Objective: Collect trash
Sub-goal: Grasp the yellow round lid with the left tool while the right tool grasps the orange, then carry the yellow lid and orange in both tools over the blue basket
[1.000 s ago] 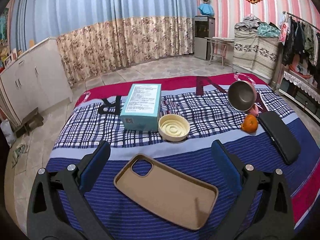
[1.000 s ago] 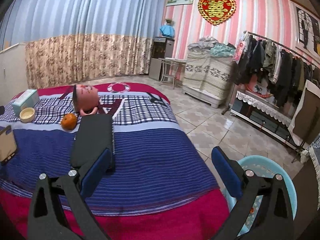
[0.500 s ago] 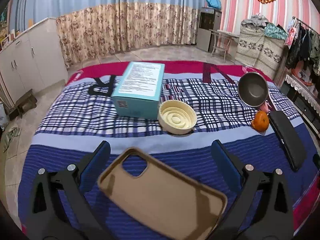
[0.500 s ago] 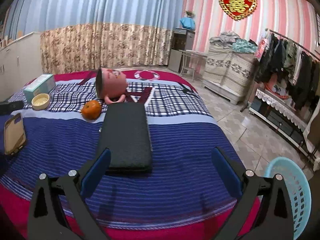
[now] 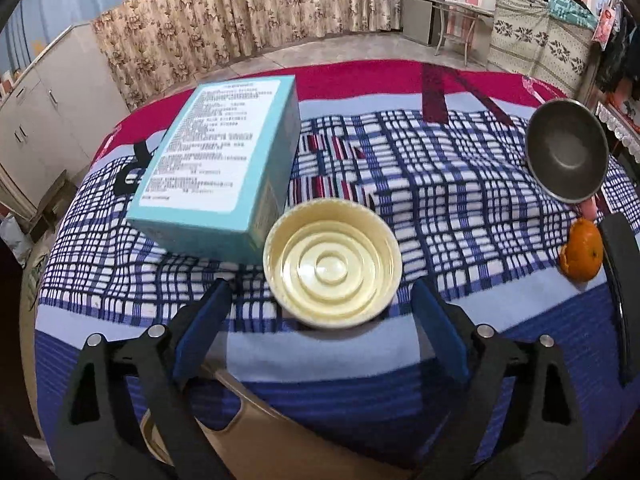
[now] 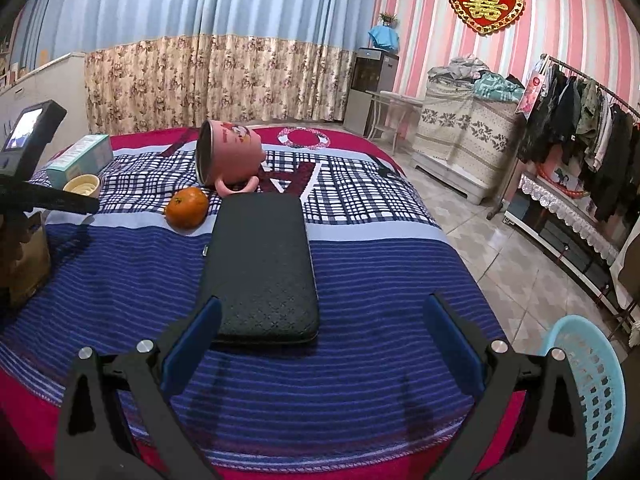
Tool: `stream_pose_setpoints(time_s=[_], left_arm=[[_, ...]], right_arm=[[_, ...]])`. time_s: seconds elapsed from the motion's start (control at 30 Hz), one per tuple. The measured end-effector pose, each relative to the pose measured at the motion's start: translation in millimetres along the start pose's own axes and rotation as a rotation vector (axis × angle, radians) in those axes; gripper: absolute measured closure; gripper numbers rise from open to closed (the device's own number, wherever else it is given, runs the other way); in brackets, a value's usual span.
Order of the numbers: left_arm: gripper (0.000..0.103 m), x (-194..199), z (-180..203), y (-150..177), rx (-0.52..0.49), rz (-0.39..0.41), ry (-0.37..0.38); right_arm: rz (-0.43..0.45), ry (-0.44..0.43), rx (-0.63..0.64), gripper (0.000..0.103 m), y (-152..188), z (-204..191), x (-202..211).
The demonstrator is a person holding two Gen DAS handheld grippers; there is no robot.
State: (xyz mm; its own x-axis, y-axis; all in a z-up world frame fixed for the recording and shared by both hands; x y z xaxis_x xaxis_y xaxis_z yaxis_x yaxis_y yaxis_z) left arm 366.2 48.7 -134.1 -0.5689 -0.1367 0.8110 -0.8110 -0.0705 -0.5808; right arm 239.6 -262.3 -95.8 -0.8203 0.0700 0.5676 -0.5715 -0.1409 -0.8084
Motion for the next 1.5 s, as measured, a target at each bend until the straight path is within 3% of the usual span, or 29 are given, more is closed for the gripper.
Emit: stream_pose_setpoints(time_s=[0.13,0.33,0.6,0.8,0.93,1.1,1.17,1.3,1.5], left_arm=[[0.044,4,-1,0,0.015,0.024,0.045],[0.044,25,-10,12,0.055,0.118,0.090],[0.044,61,-41,48,0.146,0.256,0.026],[0.044,57,-57,56,0.215,0.256,0.049],[0.044,55,-58,54,0.200,0.253,0.048],[0.044,52,-60,55,0.202,0.248,0.055],[0.044,52,-60,56,0.200,0.247,0.055],[0.044,51,-60,56,0.194,0.243,0.058],[0.044,49,-59,54,0.185,0.238,0.051]], right_arm=[[-0.001,0.000,0.011,0.005,1,-4,-3],[0.012,-0.024,0.025,0.005,-4,-15,3],[-0.005,-0.126,0.017,0.005,-27,-50,-18],[-0.021,-0.203,0.014,0.007,-53,-90,-52],[-0.082,-0.242,0.054,0.032,-63,-116,-80],[-0.138,-0.261,0.077,0.049,-64,-131,-100],[-0.147,-0.264,0.091,0.063,-64,-136,-104],[-0.113,-0.271,0.076,0.073,-65,-130,-92],[-0.027,-0.273,-0.009,0.073,-69,-92,-38]])
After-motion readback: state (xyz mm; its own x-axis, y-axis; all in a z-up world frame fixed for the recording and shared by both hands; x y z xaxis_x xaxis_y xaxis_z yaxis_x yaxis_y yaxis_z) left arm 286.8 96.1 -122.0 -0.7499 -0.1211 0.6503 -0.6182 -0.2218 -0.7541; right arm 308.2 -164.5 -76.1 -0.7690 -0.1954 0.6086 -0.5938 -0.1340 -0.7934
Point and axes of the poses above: each gripper's, at about its wrist camera, not at the fingertips, and x roughly against the way its jaws point, z to its right, y to its underside, the point moved 6 cm from there along -x, roughly the way its jaws point
